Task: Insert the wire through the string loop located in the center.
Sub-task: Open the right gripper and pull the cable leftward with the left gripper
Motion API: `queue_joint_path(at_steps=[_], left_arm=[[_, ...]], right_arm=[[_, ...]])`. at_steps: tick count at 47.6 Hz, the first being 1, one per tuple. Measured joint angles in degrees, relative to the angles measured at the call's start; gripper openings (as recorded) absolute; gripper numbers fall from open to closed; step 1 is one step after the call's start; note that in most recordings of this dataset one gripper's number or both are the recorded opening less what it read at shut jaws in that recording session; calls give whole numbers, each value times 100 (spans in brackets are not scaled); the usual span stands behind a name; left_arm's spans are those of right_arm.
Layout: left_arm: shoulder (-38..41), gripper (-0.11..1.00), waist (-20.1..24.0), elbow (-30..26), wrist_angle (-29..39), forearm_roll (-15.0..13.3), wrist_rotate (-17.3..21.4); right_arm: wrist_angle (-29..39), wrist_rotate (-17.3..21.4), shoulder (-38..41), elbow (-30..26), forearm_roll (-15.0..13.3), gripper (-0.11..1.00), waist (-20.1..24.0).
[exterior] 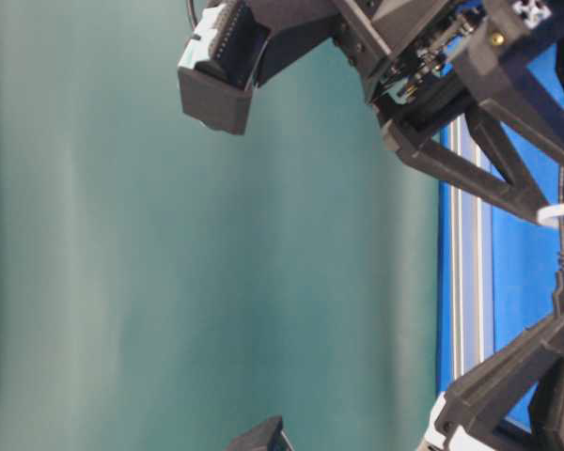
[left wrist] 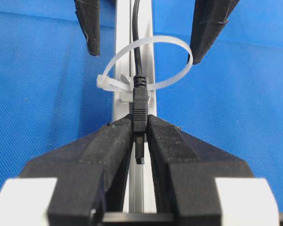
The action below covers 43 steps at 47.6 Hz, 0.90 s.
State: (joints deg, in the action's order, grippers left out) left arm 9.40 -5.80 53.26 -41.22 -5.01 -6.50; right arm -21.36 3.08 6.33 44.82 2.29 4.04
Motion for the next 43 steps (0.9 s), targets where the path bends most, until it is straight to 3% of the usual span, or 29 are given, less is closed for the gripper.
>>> queue_joint_path(at_steps=[10, 43], left_arm=[[-105, 8, -9, 255, 0, 0, -9], [-1749, 8, -70, 2215, 0, 0, -97]], right_arm=[[0, 9, 0, 35, 0, 96, 0], [0, 9, -9, 132, 0, 96, 0]])
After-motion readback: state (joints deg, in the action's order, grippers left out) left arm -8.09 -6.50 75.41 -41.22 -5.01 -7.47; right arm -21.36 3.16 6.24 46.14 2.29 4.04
